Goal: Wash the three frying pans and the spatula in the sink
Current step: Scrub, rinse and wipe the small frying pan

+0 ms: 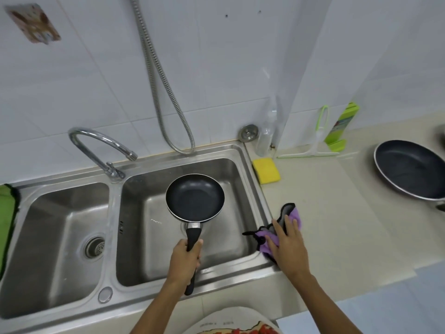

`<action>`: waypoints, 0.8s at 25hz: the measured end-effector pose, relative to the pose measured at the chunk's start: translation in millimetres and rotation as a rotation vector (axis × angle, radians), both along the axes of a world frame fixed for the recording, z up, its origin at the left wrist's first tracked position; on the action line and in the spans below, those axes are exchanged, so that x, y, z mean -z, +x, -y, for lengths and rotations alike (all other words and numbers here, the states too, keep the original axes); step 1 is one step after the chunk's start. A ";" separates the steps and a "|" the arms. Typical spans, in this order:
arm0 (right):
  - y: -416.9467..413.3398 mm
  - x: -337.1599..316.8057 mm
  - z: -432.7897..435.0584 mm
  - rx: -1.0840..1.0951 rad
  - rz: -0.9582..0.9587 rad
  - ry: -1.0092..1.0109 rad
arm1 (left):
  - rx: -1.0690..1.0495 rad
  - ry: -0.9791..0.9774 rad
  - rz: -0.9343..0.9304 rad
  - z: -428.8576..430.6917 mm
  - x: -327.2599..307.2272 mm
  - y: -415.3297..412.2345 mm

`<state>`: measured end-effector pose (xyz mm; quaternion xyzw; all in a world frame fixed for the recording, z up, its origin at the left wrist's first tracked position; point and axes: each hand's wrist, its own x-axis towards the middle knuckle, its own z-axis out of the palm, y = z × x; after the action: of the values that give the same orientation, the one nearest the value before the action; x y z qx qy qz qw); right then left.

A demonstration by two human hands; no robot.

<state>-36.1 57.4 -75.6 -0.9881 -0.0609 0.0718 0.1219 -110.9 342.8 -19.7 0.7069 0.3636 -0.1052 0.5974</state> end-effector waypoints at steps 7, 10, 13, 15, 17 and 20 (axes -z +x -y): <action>41.9 -68.8 -54.9 -0.108 0.253 0.416 | 0.146 0.100 0.065 -6.0 -7.4 -11.7; 74.5 -104.7 -117.4 -0.304 0.321 0.444 | 0.199 0.114 0.111 -5.4 -17.0 -15.2; 75.8 -117.9 -179.3 -0.442 0.035 0.236 | 0.254 0.095 0.180 -4.8 -32.2 -17.1; 62.8 -117.0 -205.6 -0.499 -0.228 0.177 | 0.297 0.102 0.201 -8.0 -39.5 -18.1; 55.2 -119.9 -221.0 -0.621 -0.197 0.158 | 0.315 0.140 0.211 -13.8 -44.8 -19.7; 82.9 -117.7 -236.6 -0.688 -0.019 0.085 | 0.301 0.191 0.241 -21.0 -52.1 -19.4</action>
<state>46.8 294.1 42.1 -0.9031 -0.3922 0.1151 0.1321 -130.3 363.8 32.5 0.8142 0.1885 -0.0730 0.5443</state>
